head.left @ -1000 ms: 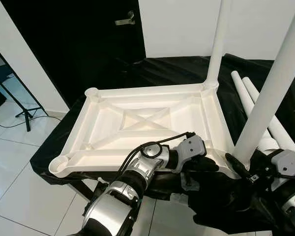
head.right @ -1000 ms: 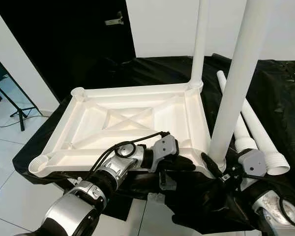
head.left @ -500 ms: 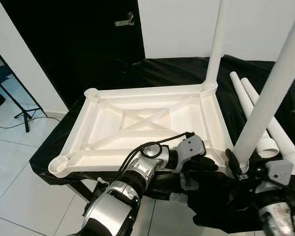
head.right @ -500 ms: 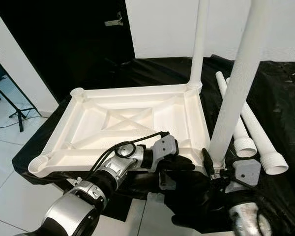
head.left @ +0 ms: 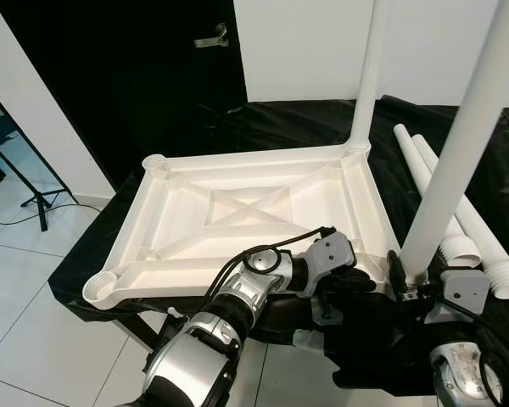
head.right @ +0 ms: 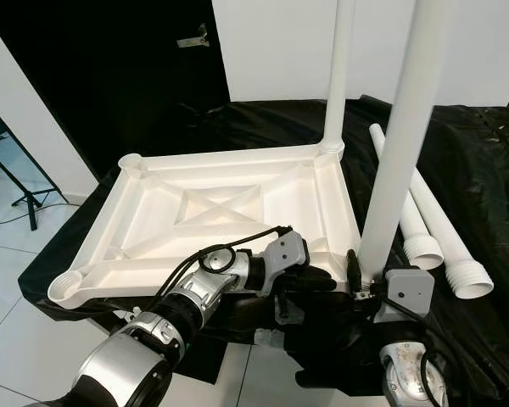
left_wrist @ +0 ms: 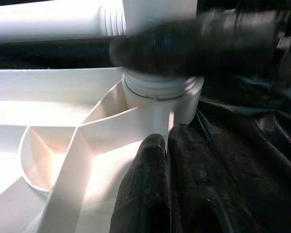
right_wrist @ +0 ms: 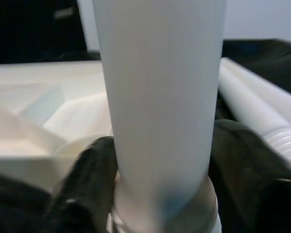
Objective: Building children table
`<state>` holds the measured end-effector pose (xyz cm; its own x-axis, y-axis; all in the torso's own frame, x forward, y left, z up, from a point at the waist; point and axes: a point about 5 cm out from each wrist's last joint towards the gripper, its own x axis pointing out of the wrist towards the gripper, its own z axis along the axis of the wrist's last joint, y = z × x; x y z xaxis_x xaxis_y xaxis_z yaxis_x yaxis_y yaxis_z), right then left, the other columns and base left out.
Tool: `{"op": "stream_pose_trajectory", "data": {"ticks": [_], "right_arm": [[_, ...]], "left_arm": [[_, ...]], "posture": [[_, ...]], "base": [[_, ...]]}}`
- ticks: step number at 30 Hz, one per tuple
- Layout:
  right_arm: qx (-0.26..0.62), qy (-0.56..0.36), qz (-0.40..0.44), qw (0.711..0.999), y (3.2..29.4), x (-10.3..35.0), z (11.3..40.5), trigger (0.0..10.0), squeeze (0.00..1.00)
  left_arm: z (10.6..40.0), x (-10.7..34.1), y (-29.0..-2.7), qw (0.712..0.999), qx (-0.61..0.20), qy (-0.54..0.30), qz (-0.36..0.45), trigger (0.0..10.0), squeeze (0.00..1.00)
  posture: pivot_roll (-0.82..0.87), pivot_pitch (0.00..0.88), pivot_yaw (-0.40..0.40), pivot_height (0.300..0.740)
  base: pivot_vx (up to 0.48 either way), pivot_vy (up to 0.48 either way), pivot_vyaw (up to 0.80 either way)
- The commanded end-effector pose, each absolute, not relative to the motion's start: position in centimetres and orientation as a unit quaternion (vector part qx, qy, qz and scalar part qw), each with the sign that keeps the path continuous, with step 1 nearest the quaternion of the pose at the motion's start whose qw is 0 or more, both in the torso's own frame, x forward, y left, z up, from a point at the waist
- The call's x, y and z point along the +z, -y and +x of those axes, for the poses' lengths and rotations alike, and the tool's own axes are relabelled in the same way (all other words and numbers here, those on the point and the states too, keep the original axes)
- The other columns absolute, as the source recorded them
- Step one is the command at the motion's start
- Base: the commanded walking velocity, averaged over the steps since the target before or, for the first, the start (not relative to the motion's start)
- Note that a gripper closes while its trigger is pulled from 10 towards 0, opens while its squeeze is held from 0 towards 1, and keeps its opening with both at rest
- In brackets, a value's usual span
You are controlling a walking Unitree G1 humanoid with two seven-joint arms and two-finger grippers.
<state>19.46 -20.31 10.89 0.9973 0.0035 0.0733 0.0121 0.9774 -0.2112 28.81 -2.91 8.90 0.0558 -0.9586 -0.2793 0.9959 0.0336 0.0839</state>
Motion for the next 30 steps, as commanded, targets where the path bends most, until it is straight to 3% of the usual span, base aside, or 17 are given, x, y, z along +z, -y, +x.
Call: {"op": "stream_pose_trajectory", "data": {"ticks": [1, 2, 3, 18, 19, 21, 22, 27, 29, 30], "right_arm": [[0.022, 0.002, -0.119, 0.993, 21.7, 10.0, 19.2, 10.0, 0.45], [0.022, 0.002, -0.119, 0.993, 21.7, 10.0, 19.2, 10.0, 0.45], [0.041, 0.006, -0.130, 0.991, 21.9, 10.4, 19.3, 10.0, 0.00], [0.173, -0.018, -0.195, 0.965, 23.2, 11.5, 19.8, 10.0, 0.00], [0.187, -0.025, -0.192, 0.963, 23.3, 11.4, 19.6, 4.0, 0.00], [0.187, -0.025, -0.192, 0.963, 23.3, 11.4, 19.6, 4.0, 0.00], [0.200, -0.030, -0.186, 0.962, 23.2, 11.3, 19.4, 0.0, 0.00], [0.204, -0.032, -0.168, 0.964, 23.0, 11.2, 19.1, 0.0, 0.00], [0.098, 0.010, -0.112, 0.989, 22.8, 11.5, 19.0, 0.0, 0.00], [0.098, 0.010, -0.112, 0.989, 22.8, 11.5, 19.0, 0.0, 0.00]], "left_arm": [[27.2, 4.7, 2.0, 0.721, -0.656, -0.177, 0.134, 10.0, 0.00], [27.2, 4.7, 2.0, 0.721, -0.656, -0.177, 0.134, 10.0, 0.00], [27.2, 4.7, 2.0, 0.721, -0.656, -0.177, 0.134, 10.0, 0.00], [27.3, 4.6, 1.9, 0.723, -0.654, -0.178, 0.135, 10.0, 0.00], [27.3, 4.7, 1.9, 0.723, -0.654, -0.177, 0.134, 10.0, 0.00], [27.3, 4.7, 1.9, 0.723, -0.654, -0.177, 0.134, 10.0, 0.00], [27.3, 4.7, 2.0, 0.723, -0.654, -0.177, 0.134, 10.0, 0.00], [27.2, 4.7, 2.0, 0.723, -0.654, -0.177, 0.133, 10.0, 0.00], [27.2, 4.6, 2.0, 0.722, -0.655, -0.178, 0.133, 10.0, 0.00], [27.2, 4.6, 2.0, 0.722, -0.655, -0.178, 0.133, 10.0, 0.00]], "posture": [[0.00, 0.000, 0.101, 0.740], [0.00, 0.000, 0.101, 0.740], [0.00, 0.000, 0.101, 0.740], [0.00, 0.000, 0.106, 0.740], [0.00, 0.000, 0.105, 0.740], [0.00, 0.000, 0.105, 0.740], [0.00, 0.000, 0.105, 0.740], [0.00, 0.000, 0.105, 0.740], [0.00, 0.000, 0.101, 0.740], [0.00, 0.000, 0.101, 0.740]], "base": [[0.000, 0.000, 0.00], [0.000, 0.000, 0.00], [0.000, 0.000, 0.00], [0.000, 0.000, 0.00], [0.000, 0.000, 0.00], [0.000, 0.000, 0.00], [0.000, 0.000, 0.00], [0.000, 0.000, 0.00], [0.000, 0.000, 0.00], [0.000, 0.000, 0.00]]}}
